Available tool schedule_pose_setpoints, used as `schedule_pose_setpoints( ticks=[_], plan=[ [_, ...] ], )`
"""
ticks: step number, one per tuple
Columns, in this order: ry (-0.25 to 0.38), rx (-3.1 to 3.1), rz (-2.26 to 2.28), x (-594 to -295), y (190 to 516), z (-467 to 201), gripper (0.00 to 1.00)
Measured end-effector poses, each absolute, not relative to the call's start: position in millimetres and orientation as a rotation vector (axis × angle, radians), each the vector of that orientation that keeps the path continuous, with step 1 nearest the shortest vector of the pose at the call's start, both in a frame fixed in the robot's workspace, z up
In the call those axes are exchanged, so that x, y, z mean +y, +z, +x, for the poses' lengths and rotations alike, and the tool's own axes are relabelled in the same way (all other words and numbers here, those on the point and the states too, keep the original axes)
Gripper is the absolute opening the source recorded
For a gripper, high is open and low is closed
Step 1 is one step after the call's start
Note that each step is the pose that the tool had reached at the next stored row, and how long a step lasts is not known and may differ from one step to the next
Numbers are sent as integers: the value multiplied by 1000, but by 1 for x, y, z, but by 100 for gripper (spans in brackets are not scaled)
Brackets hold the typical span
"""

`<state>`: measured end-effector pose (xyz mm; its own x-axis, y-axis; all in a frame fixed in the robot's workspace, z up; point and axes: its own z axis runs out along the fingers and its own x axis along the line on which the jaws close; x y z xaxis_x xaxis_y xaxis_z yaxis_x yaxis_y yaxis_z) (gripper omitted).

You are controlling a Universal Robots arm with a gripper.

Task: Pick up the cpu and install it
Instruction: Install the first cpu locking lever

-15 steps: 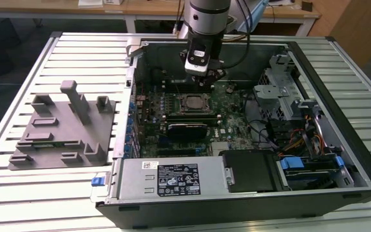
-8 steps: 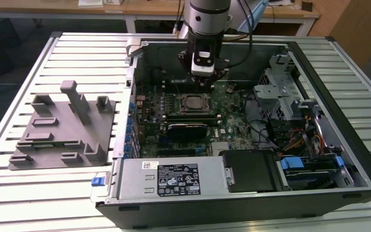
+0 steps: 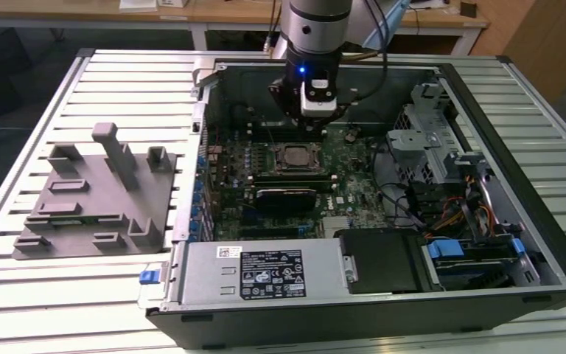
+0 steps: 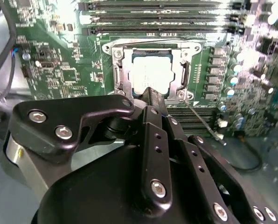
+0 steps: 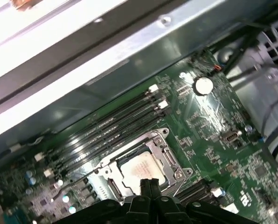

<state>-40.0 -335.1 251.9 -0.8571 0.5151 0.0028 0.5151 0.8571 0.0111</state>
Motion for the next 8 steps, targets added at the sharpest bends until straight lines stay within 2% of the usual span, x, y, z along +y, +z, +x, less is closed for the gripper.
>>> schedule_pose_setpoints(
  ticks=[8],
  plan=[
    [18,3081,616,-335,251,-40,11]
  ],
)
